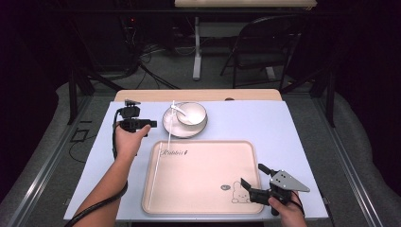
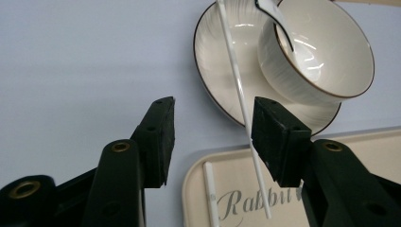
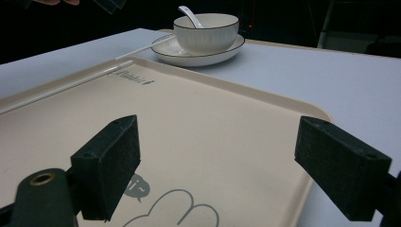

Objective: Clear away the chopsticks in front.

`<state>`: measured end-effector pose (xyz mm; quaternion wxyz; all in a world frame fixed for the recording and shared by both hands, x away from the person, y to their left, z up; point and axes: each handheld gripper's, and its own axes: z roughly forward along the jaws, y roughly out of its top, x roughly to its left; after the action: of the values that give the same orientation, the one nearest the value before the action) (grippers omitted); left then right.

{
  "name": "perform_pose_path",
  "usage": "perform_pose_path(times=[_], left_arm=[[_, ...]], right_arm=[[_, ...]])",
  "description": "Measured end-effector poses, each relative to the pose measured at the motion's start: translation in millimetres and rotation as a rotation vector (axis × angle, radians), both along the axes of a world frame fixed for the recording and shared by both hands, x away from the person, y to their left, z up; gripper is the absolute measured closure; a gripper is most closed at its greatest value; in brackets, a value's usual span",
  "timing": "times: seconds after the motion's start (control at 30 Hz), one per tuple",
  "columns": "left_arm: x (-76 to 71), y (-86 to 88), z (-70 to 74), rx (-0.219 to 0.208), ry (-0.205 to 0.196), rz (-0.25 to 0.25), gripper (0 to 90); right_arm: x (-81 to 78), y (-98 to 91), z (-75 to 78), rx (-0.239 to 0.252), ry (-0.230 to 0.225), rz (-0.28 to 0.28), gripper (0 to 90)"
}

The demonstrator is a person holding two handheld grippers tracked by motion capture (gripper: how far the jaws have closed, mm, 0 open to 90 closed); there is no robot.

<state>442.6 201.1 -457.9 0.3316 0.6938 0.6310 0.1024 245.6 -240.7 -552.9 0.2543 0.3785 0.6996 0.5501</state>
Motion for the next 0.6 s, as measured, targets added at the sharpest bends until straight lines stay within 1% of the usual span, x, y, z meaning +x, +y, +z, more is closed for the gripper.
perform_pose_path(times=[0.1,0.27,0.4,0.6], left_arm=[[6.1,-1.3,3.4,-0.018,0.003,0.010,52.0],[17.0,-4.1,7.1,0.010,0.006,0.018,53.0],[24.7,-6.7,6.2,0.030,0.022,0.030,54.4],[32.4,-15.9,2.8,0.061,0.037,0.017,57.5]], right_arm=[[0.0,0.2,0.0,-0.001,0.000,-0.001,14.2],[0.3,0.3,-0.1,-0.002,0.002,-0.002,14.2],[0.3,0.2,-0.1,-0.001,0.003,-0.001,14.2],[0.2,-0.2,0.1,0.001,0.001,-0.001,14.2]])
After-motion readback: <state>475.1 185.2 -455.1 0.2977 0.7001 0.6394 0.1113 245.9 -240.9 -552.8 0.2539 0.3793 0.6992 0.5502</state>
